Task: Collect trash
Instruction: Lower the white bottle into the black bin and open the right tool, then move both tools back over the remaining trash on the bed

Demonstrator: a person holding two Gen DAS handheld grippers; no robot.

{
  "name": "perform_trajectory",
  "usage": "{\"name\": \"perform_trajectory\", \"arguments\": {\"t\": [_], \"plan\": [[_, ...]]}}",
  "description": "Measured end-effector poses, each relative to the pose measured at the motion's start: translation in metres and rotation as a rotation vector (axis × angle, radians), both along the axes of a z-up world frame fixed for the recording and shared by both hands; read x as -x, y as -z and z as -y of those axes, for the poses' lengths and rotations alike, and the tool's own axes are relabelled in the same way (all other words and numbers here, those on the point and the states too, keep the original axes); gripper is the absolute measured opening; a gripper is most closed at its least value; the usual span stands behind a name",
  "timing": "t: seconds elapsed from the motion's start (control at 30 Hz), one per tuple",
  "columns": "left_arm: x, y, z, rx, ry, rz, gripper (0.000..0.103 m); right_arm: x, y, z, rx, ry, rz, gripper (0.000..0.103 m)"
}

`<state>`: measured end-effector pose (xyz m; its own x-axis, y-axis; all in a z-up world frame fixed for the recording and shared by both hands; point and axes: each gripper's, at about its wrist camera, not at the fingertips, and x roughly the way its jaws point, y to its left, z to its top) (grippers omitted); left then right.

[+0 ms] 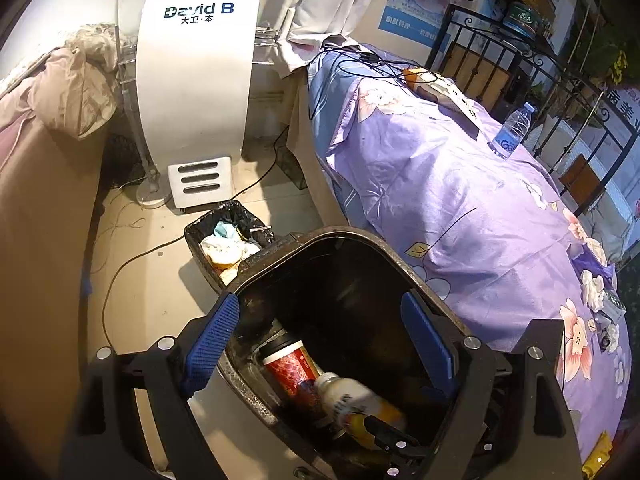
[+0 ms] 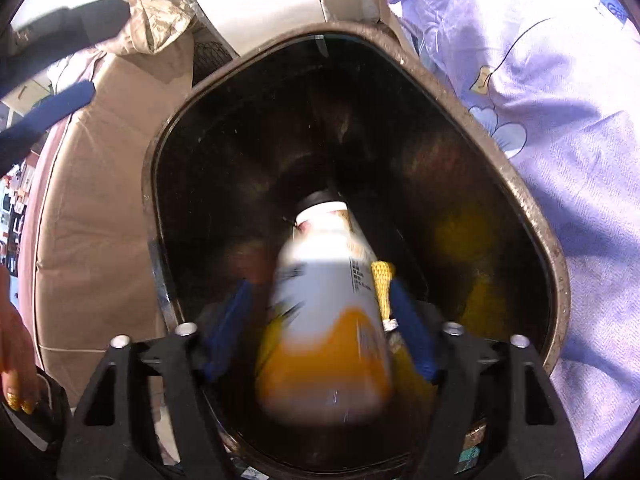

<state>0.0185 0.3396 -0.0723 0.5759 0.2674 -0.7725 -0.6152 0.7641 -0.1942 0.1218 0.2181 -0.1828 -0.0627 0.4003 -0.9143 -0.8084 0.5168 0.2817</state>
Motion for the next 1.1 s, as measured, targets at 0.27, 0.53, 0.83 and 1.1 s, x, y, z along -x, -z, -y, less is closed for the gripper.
{"name": "perform_trajectory", "arguments": {"t": [0.27, 0.53, 0.83, 1.1], "plan": [[0.000, -0.008, 0.001, -0.021, -0.012, 0.028, 0.081, 0.006, -0.036, 0.035, -0.218, 0.020, 0.024, 0.077], [-0.020, -0.011, 0.024, -0.018, 0.057, 0.039, 0.081, 0.011, -0.074, 0.094, -0.346, 0.099, 0.184, 0.083], [-0.076, -0.016, 0.112, -0.051, 0.318, 0.056, 0.082, -0.010, -0.098, 0.191, -0.402, 0.316, 0.252, 0.088], [-0.128, -0.018, 0.212, -0.039, 0.622, 0.076, 0.085, -0.036, -0.112, 0.303, -0.333, 0.557, 0.331, 0.088]]}}
